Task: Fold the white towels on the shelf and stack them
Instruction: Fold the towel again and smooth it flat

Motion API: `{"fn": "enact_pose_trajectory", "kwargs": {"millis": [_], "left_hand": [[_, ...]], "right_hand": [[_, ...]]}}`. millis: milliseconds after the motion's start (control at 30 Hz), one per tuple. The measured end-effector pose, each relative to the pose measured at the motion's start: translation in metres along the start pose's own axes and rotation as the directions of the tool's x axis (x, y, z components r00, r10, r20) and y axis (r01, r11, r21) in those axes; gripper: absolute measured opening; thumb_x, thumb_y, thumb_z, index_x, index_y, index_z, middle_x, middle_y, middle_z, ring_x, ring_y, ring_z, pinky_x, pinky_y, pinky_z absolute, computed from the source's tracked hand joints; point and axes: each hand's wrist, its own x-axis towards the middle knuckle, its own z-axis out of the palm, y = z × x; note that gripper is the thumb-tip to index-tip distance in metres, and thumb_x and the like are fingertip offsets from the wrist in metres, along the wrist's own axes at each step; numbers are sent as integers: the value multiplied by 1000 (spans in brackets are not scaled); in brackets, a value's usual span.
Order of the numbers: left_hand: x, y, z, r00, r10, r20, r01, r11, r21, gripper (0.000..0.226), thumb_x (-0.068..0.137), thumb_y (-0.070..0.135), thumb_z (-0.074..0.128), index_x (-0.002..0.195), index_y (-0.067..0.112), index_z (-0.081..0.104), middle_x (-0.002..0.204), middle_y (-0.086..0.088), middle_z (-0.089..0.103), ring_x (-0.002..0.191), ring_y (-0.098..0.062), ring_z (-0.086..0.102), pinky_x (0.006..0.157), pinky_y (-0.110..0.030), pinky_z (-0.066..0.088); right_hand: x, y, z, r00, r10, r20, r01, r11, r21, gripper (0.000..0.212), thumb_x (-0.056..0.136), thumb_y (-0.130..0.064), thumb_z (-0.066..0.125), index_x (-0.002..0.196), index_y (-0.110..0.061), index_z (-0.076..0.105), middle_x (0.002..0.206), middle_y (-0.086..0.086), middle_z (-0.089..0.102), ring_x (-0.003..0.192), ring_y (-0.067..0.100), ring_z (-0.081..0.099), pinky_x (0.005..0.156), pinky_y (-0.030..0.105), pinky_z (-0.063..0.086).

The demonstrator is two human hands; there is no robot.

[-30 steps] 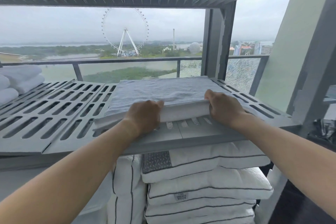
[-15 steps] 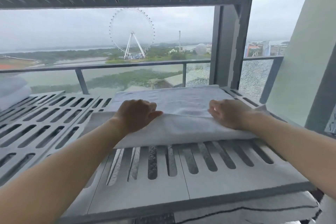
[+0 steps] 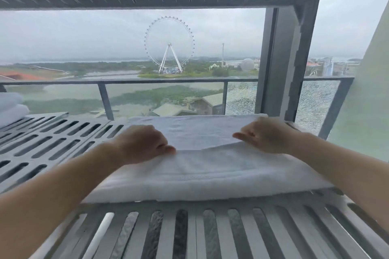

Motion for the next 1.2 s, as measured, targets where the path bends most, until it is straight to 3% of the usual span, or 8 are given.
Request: {"fn": "enact_pose_trajectory", "kwargs": {"millis": [133,233,400,567,700,833,1033,1200], "left_hand": [[-7,14,23,995,-85,-44,75,978,-192,32,93,52,31,76,28,43,73,0,62,70,-21,58,59,-29,40],[-11,15,23,996,-93,-5,84,913,-399,23,90,52,41,79,32,46,63,14,51,59,-9,50,53,-25,35],[13,4,8,987,-111,-118,70,949,-307,27,87,51,50,87,25,56,68,9,55,62,-12,45,56,-27,31],[18,13,30,988,-134,78,151,945,-290,24,95,42,40,102,24,53,103,0,63,91,-20,57,73,-30,41],[13,13,32,993,-81,-90,63,980,-187,25,96,38,36,100,22,55,101,5,61,89,-19,58,68,-27,32],[15,8,25,998,-39,-41,30,979,-200,22,94,40,43,100,26,59,101,10,60,88,-14,58,72,-28,41],[12,-7,22,997,-58,-44,50,984,-170,19,93,42,45,102,30,57,98,10,63,84,-11,58,65,-27,45],[11,-1,31,990,-126,-58,108,961,-256,20,95,39,43,103,28,58,103,7,63,91,-16,58,73,-30,47]], "right_hand": [[-3,6,31,995,73,64,-88,960,266,51,89,-52,36,51,-18,29,45,-6,32,43,10,28,49,31,25],[-5,1,29,999,-2,48,-12,957,290,53,87,-57,37,51,-19,30,45,-6,31,43,10,28,49,31,25],[0,2,28,996,-40,79,16,960,279,59,78,-70,36,52,-17,32,44,-6,31,42,9,27,48,31,24],[-1,10,29,999,-4,45,-4,983,184,48,82,-63,39,56,-24,37,50,-6,45,48,7,40,50,28,32],[-4,2,33,1000,11,29,-19,958,286,34,86,-46,49,60,-26,42,53,-7,48,49,5,42,51,26,33],[-3,1,28,990,13,142,-60,941,332,24,84,-25,50,62,-28,42,58,-9,50,55,6,42,55,29,33],[4,4,22,992,-18,127,-15,967,255,13,88,-39,53,77,-38,47,73,-20,56,70,-3,48,62,21,35],[2,11,25,980,36,196,-89,958,273,16,90,-41,49,75,-40,44,72,-17,57,71,-1,52,60,20,34]]}}
